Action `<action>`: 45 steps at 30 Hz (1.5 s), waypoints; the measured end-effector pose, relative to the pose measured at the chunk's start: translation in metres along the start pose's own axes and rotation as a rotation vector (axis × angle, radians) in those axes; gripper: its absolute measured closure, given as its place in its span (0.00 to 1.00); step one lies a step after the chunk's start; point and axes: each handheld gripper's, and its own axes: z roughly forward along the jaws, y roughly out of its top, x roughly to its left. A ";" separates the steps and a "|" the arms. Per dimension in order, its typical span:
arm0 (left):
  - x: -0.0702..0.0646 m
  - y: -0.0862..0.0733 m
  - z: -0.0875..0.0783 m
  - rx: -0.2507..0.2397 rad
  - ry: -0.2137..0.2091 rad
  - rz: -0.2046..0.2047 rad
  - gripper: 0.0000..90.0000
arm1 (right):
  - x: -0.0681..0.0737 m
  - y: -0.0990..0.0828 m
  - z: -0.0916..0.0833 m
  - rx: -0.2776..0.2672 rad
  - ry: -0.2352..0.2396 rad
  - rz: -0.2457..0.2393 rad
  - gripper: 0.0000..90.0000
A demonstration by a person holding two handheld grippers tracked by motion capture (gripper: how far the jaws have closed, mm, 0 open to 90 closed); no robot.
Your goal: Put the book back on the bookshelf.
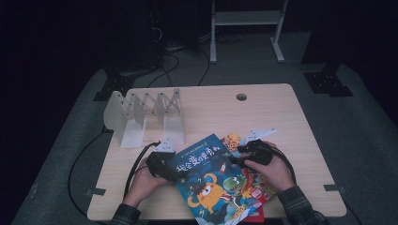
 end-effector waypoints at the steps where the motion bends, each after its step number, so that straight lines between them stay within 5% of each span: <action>1: 0.000 0.000 0.000 0.000 0.001 -0.001 0.00 | 0.000 -0.002 -0.002 -0.001 -0.004 0.004 0.40; 25: -0.001 -0.001 -0.003 0.012 0.014 0.001 0.00 | -0.003 -0.059 -0.067 -0.028 -0.068 0.040 0.38; 45: -0.002 0.000 -0.003 0.022 0.019 0.002 0.00 | 0.020 -0.102 -0.098 -0.037 -0.066 0.048 0.35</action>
